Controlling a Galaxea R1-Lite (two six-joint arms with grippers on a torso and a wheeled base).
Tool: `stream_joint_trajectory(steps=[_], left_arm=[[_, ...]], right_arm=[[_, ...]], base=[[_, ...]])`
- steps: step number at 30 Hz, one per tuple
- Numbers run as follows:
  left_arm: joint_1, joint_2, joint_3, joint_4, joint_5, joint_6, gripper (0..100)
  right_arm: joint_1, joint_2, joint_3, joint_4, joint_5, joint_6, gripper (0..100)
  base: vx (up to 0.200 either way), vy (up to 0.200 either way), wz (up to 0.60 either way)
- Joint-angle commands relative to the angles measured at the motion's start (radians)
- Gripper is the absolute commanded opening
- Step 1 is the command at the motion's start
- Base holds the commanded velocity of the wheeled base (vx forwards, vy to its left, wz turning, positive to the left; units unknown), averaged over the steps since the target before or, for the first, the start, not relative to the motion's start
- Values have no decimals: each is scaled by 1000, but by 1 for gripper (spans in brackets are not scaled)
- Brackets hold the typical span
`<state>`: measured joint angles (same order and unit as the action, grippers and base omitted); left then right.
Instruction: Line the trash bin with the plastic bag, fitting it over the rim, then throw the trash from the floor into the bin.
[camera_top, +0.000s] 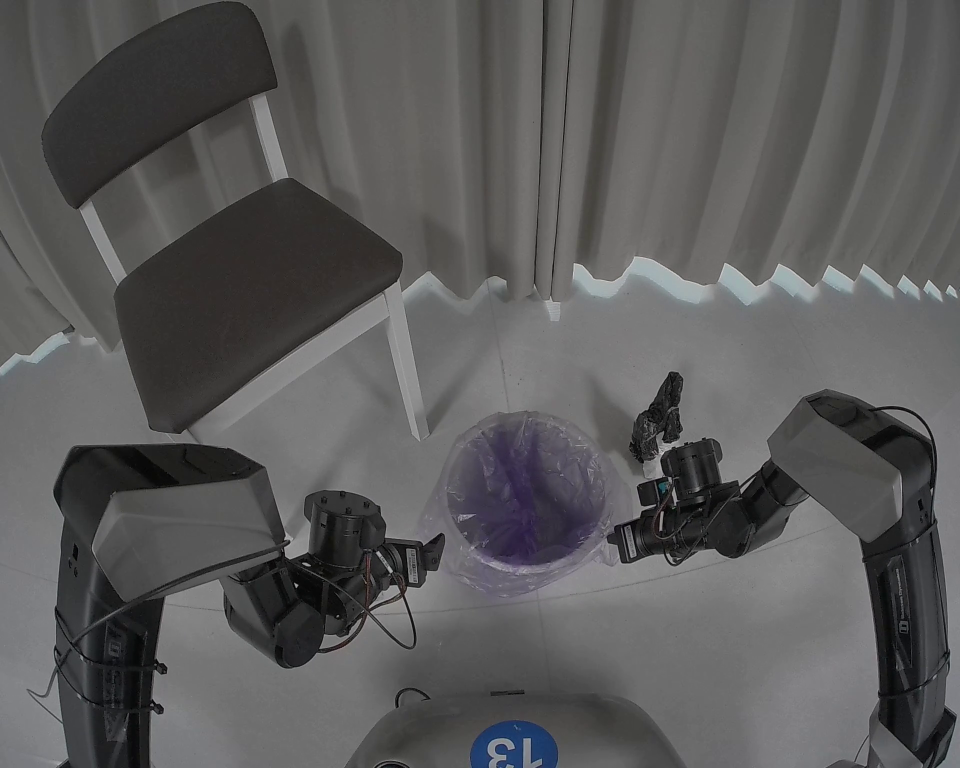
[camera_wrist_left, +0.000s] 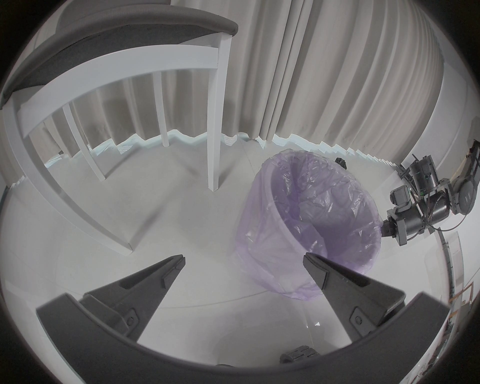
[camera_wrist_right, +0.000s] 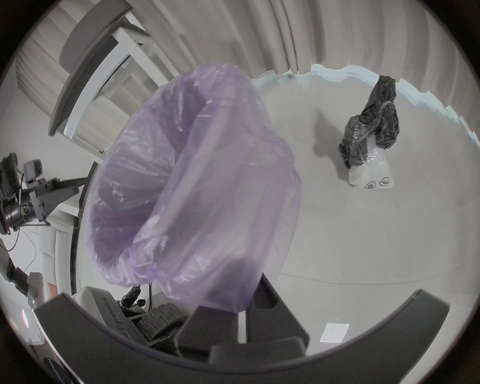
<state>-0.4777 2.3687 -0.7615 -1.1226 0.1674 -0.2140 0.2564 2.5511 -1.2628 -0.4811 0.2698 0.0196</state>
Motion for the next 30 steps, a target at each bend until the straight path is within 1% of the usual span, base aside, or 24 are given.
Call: stream_joint_trajectory(steps=[1, 6, 14, 18, 19, 24, 27, 29, 30], left_arm=[[-1, 0, 1, 0, 0, -1, 100], [-4, -2, 1, 0, 0, -2, 100], [-4, 0, 1, 0, 0, -2, 100], [-6, 0, 1, 0, 0, -2, 100], [-6, 0, -1, 0, 0, -2, 100], [-4, 0, -1, -2, 0, -2, 100], [-4, 0, 1, -8, 0, -5, 100], [-4, 1, 4, -20, 0, -5, 100], [-4, 1, 4, -20, 0, -5, 100]], right_arm=[[-19, 11, -15, -2, 16, 5, 0], [-32, 11, -14, -22, 60, 7, 0], [-34, 20, -12, -45, 91, 14, 0], [-32, 20, -7, -45, 92, 14, 0], [-31, 18, -7, -45, 91, 14, 100], [-35, 14, 10, -45, 91, -6, 100], [-62, 5, 48, -44, 91, -79, 100], [-94, -25, 75, -37, 92, -147, 100], [-94, -25, 75, -37, 92, -147, 100]], base=[[0, 0, 0], [0, 0, 0], [0, 0, 0], [0, 0, 0], [0, 0, 0], [0, 0, 0], [0, 0, 0], [0, 0, 0], [0, 0, 0]])
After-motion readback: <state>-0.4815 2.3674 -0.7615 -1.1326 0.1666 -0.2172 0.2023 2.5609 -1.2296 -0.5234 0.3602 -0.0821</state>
